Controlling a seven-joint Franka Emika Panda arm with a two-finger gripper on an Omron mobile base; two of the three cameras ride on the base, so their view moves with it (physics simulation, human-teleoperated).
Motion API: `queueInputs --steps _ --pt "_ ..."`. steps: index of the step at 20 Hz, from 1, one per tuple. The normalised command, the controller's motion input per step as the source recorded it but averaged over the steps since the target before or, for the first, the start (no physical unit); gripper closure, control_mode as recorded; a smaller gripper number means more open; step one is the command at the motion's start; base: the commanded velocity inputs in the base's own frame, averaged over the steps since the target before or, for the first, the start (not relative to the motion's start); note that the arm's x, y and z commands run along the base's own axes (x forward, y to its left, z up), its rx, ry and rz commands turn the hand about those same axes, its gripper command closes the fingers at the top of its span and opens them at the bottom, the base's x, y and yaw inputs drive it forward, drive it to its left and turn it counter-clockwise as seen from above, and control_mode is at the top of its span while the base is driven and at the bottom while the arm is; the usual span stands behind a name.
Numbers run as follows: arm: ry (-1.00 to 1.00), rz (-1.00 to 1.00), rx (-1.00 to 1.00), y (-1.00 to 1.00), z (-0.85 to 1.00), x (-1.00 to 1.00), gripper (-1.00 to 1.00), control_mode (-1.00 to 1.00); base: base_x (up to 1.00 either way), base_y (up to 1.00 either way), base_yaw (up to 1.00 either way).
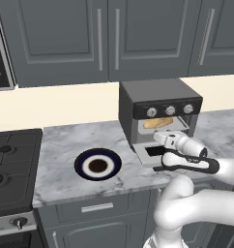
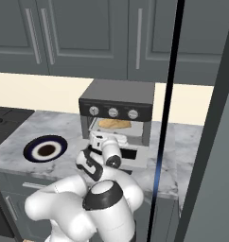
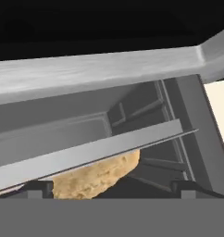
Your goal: Pull the toaster oven rack outwards. Pick up the baguette from the plate and place it on the toaster oven rack. Close the toaster oven door fully and set the temperature to the lowest setting.
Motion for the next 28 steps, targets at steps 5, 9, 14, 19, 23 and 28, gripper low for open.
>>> queueInputs --steps 5,9,14,19,23,28 --pt "-0.14 0.0 0.04 -0.38 0.6 -0.01 -1.0 -1.0 0.0 0.0 0.0" --pt "-0.07 0.0 0.03 -0.41 0.59 -0.11 -1.0 -1.0 0.0 0.0 0.0" --pt "-0.01 0.0 0.01 -0.44 0.55 -0.21 -1.0 -1.0 0.0 0.0 0.0" --pt "0.11 -0.01 0.0 -0.53 0.53 -0.49 -1.0 -1.0 0.0 0.0 0.0" --pt "0.24 0.0 -0.05 -0.56 0.57 -0.64 -1.0 -1.0 0.0 0.0 0.0" --pt "0.2 -0.03 -0.07 -0.55 0.68 -0.67 -1.0 -1.0 0.0 0.0 0.0"
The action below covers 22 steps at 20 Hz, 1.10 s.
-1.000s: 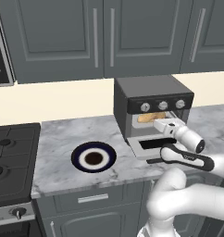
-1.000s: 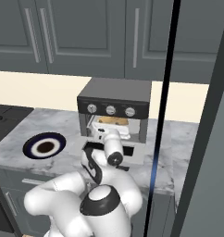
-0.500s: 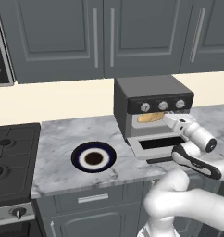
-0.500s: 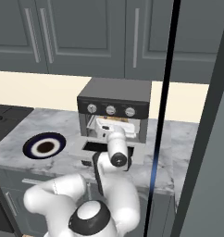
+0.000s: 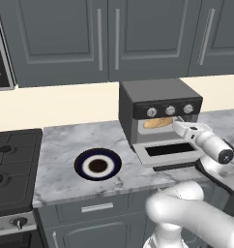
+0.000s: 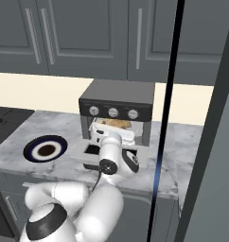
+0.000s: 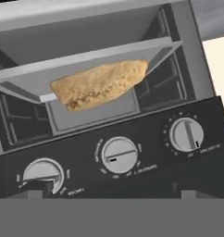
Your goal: Pull the toaster oven rack outwards. Pick up the baguette from the plate and place it on the toaster oven rack. Close the toaster oven door fully and set the temperature to the lowest setting.
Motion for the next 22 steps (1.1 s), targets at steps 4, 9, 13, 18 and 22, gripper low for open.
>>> queueInputs --steps 4,9,13,18,22 --pt "0.1 -0.08 -0.04 -0.58 0.75 -0.49 -1.0 -1.0 0.0 0.0 0.0" --pt "0.07 -0.09 0.0 -0.6 0.73 -0.39 -1.0 -1.0 0.0 0.0 0.0" --pt "0.03 -0.03 0.0 -0.32 0.38 -0.26 -1.0 -1.0 0.0 0.0 0.0" --pt "-0.23 -0.01 0.0 -0.02 0.02 -0.03 -1.0 -1.0 0.0 0.0 0.0" --pt "-0.52 -0.02 0.0 0.07 0.0 0.0 -1.0 -1.0 0.0 0.0 0.0"
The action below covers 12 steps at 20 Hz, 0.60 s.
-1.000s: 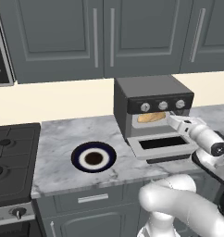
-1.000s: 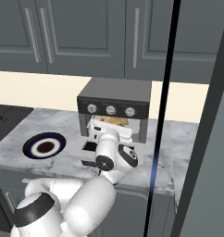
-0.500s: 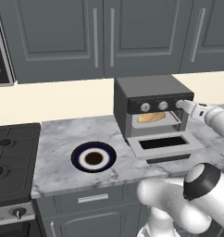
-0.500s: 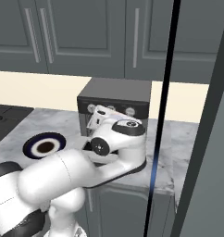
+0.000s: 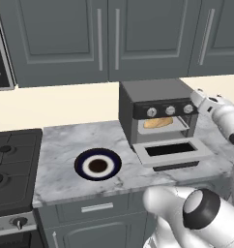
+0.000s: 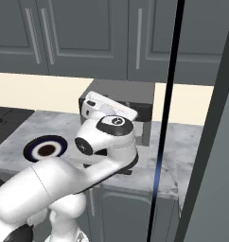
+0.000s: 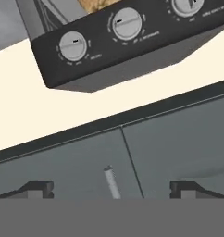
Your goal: Pull the toaster oven rack outwards. Pick up the baguette from the plate and place it on the toaster oven rack. Close the toaster oven door fully and set the temperature to the lowest setting.
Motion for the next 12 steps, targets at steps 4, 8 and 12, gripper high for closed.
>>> queueInputs --steps 4,8,12 --pt "-0.51 0.0 0.05 0.05 0.01 0.0 -1.0 -1.0 0.0 0.0 0.0" --pt "-0.43 0.0 0.1 0.0 0.17 0.0 -1.0 -1.0 0.0 0.0 0.0" --pt "-0.31 0.0 0.11 0.0 0.3 -0.08 -1.0 -1.0 0.0 0.0 0.0"
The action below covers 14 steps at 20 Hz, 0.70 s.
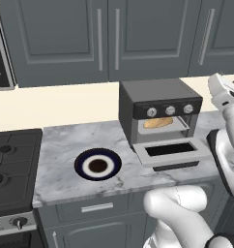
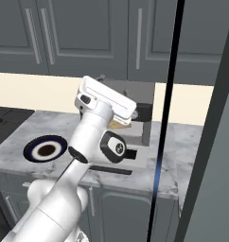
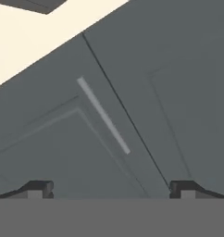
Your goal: Pull the toaster oven rack outwards. Pick up the baguette from the plate and place it on the toaster oven rack. Close the toaster oven door fully and set the temperature to the lowest setting.
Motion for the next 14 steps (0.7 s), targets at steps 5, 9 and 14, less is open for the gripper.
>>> queueInputs --steps 5,9,14 --pt "-0.22 0.0 0.15 -0.14 0.33 -0.36 -1.0 -1.0 0.0 0.0 0.0" --pt "-0.02 0.0 0.2 -0.33 0.22 -0.53 -1.0 -1.0 0.0 0.0 0.0" --pt "0.07 0.0 0.19 -0.29 0.12 -0.56 -1.0 -1.0 0.0 0.0 0.0"
